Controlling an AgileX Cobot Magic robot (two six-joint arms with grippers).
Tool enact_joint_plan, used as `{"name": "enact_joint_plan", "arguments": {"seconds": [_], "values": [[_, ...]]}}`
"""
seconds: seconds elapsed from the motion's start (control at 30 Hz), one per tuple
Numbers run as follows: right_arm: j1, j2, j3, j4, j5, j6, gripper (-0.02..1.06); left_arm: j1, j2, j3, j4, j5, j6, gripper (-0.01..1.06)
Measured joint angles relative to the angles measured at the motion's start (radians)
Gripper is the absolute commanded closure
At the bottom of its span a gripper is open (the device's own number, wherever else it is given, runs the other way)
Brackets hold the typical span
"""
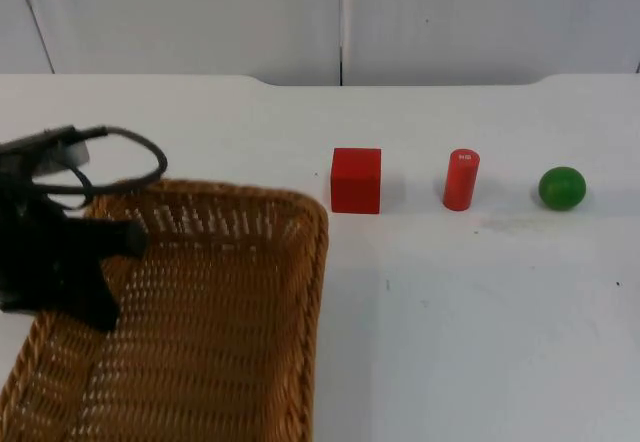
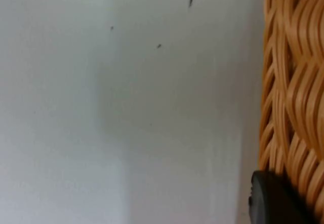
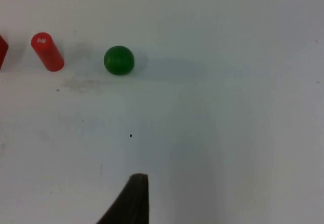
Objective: Pick up the basket with the left hand and place the object to the left of the red cylinder into the basket with the right hand.
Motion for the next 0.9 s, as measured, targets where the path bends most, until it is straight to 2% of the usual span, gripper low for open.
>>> {"name": "enact_joint_plan", "arguments": {"seconds": [0.17,0.2,0.33,0.47,0.7,0.9], "values": [[0.000,0.000,0.000,0.000,0.000,0.000,-0.01,0.000,-0.117,0.002,0.057,0.083,-0.094,1.05],[0.000,0.000,0.000,0.000,0.000,0.000,-0.01,0.000,-0.117,0.002,0.057,0.083,-0.094,1.05],[0.000,0.000,0.000,0.000,0.000,0.000,-0.01,0.000,-0.208,0.002,0.075,0.183,-0.128,1.05],[0.000,0.000,0.000,0.000,0.000,0.000,-0.01,0.000,-0.269,0.002,0.079,0.246,-0.164,1.05],[0.000,0.000,0.000,0.020,-0.001,-0.008,-0.01,0.000,-0.346,0.002,0.089,0.334,-0.241,1.05],[0.000,0.000,0.000,0.020,-0.002,-0.019,-0.01,0.000,-0.353,0.002,0.114,0.372,-0.289,1.05]]}}
